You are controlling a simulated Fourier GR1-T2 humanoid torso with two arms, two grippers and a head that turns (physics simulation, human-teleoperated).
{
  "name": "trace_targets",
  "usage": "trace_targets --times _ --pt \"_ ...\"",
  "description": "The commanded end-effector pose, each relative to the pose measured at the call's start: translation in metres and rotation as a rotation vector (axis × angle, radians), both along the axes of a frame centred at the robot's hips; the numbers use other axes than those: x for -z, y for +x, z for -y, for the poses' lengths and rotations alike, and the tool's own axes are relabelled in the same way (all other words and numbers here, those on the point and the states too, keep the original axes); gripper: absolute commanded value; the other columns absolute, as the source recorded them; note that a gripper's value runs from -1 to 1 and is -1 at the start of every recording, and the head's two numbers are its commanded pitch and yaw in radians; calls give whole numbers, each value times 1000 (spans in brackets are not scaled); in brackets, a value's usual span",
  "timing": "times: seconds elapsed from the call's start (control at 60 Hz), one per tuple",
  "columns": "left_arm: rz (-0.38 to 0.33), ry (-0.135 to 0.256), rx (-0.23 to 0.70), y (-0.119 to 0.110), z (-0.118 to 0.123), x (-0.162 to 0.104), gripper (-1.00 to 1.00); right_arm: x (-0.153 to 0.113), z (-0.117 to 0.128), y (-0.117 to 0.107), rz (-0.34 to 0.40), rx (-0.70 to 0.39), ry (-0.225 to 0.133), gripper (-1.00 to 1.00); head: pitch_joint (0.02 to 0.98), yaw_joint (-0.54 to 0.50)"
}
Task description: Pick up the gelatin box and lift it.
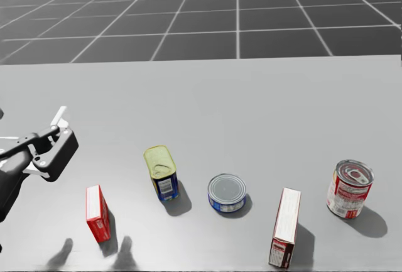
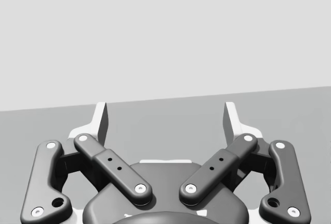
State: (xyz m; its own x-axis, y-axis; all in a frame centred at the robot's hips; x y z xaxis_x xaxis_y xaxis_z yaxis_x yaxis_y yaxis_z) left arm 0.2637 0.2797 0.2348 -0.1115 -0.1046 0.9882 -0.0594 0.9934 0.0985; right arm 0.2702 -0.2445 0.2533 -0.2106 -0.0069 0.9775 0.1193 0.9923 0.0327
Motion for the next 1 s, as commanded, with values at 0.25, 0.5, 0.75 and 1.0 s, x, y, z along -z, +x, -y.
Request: trace_targets --times 0.25,0.5,0.75,1.0 --pt "-6 5 9 0 2 0 -1000 5 -7 1 -10 9 -49 -1000 863 312" --pt "-20 -9 22 -1 4 0 -1000 7 -12 0 -20 -4 -69 -1000 911 420" --pt "-77 -97 108 -9 16 -8 -1000 7 -11 1 -24 -4 -71 -1000 903 417" --pt "-133 -137 112 -39 19 -16 -1000 8 -12 1 -27 -9 -71 -1000 895 415"
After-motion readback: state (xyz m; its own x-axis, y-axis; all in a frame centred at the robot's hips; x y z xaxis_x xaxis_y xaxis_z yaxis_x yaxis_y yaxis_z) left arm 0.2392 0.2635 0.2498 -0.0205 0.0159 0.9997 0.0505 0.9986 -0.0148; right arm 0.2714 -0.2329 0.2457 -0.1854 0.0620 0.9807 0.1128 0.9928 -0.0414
